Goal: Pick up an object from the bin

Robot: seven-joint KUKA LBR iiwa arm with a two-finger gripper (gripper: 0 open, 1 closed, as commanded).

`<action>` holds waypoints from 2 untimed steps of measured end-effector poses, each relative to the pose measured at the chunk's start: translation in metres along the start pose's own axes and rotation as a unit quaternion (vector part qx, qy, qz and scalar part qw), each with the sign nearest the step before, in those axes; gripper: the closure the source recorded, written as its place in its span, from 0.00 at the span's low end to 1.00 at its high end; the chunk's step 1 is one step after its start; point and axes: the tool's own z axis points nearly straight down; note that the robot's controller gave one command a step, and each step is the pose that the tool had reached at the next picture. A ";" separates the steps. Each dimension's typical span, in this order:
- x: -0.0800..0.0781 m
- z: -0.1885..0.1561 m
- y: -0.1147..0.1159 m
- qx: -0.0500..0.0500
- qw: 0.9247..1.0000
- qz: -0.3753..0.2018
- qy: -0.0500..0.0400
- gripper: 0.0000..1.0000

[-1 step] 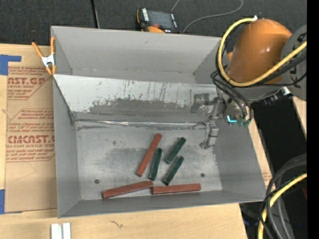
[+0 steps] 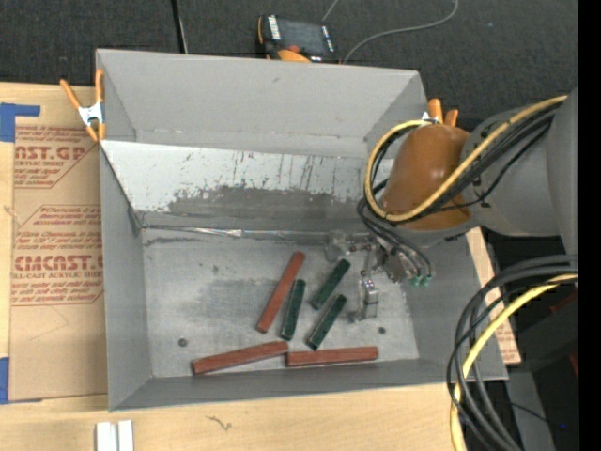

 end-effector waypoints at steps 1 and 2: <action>0.022 -0.004 0.019 0.001 0.985 -0.171 -0.002 0.00; 0.029 -0.004 0.061 0.001 0.922 -0.387 -0.003 0.00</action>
Offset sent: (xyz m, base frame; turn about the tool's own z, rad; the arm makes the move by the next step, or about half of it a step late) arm -0.0250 0.0129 0.0048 -0.3431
